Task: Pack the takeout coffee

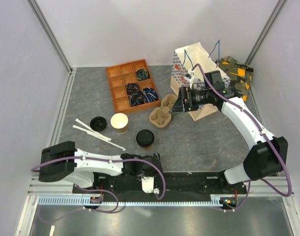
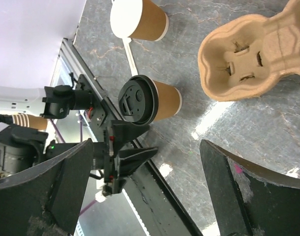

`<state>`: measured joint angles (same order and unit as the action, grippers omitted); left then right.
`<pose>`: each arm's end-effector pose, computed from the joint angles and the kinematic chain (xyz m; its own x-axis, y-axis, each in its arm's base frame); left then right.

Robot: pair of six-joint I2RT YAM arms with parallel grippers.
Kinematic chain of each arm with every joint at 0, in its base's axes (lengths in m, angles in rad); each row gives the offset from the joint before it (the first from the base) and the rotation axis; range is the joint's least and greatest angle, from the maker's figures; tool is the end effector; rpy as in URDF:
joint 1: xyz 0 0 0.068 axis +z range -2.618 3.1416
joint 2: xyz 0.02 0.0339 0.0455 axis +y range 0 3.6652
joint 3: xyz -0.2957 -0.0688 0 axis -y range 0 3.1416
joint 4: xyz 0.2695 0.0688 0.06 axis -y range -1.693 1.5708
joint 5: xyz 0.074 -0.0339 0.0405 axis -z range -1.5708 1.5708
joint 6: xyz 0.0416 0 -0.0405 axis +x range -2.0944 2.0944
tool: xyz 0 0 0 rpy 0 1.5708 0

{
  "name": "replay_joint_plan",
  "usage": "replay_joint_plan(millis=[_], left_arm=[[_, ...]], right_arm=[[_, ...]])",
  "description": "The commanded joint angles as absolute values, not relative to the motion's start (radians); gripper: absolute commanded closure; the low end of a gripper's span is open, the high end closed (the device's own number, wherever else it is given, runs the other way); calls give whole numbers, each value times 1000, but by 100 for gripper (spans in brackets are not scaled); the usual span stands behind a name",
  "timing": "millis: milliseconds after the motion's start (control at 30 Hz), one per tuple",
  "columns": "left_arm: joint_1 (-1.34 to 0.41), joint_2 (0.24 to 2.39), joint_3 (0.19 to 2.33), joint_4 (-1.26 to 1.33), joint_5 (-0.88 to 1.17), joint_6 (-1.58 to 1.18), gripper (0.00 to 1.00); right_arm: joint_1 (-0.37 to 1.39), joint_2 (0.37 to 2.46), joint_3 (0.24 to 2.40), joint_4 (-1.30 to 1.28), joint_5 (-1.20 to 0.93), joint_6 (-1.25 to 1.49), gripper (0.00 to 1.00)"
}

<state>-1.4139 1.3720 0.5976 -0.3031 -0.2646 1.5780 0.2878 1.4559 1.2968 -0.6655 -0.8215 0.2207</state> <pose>0.0499 -0.2455 0.1573 0.9350 0.2669 0.2338 0.1309 -0.8719 0.4719 0.3089 0.1232 0.3487 -0.8337 -0.0913 -0.5447 -0.4995 0.5452 0.6732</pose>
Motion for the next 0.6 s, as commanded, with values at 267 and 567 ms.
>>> replay_joint_plan(millis=[267,567], left_arm=[[-1275,1407,568,-166,-270,1753,29],[-1168,1465,566,-85,-262,1810,36]], right_arm=[[273,1471,1296,-630,-881,245,2],[268,1476,1289,-626,-900,248,2]])
